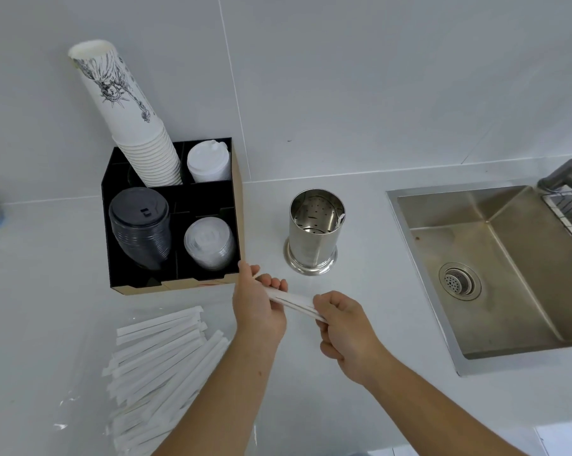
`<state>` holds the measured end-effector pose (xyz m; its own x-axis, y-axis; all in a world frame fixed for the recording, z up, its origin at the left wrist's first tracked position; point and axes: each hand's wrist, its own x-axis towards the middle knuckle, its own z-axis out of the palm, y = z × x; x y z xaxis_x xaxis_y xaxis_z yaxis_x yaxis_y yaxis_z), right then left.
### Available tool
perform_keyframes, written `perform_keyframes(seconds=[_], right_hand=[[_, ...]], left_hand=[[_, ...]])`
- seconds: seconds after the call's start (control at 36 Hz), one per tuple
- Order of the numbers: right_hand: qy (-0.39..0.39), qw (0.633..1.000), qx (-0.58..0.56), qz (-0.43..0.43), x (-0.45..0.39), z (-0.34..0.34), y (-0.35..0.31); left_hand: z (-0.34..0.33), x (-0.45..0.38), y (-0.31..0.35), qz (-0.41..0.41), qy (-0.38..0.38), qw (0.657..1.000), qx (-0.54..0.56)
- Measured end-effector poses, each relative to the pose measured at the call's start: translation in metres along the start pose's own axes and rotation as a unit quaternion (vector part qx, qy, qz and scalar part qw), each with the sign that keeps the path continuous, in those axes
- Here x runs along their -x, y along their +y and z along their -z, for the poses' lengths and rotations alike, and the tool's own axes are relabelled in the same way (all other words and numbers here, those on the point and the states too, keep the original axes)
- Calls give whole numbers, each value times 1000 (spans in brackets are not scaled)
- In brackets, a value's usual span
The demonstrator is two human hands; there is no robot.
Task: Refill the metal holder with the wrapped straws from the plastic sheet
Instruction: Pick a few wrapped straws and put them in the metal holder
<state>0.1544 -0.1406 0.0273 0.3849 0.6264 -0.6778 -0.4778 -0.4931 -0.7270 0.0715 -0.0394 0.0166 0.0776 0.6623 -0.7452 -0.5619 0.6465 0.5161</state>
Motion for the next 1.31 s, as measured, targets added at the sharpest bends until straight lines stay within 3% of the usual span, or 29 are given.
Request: perform_keyframes(seconds=[0.28,0.42,0.5,0.61,0.75,0.92,1.06,1.14,1.31], right_hand=[[61,994,-40,82,0,1,-21],[63,988,-43,135,2,10,-40],[59,984,-19,168,3,18,-54],[47,974,46,216,3,31,-73],[18,952,135,273,12,39,-101],[-1,922,214,323,22,37,-131],[-14,902,260,343,26,40,-154],[-16,894,273,355,27,41,-165],[-22,887,278,368,22,44,-175]], left_hand=[[-4,8,-4,-35,-29,997,-56],[-5,11,-2,-95,-98,968,-210],[-4,12,3,-153,-158,919,-328],[-6,11,21,-174,-265,839,-442],[-19,12,47,-178,-383,716,-556],[-49,21,74,-225,-447,596,-628],[-75,26,86,-287,-440,490,-696],[-86,24,88,-316,-423,458,-715],[-101,19,88,-346,-412,454,-710]])
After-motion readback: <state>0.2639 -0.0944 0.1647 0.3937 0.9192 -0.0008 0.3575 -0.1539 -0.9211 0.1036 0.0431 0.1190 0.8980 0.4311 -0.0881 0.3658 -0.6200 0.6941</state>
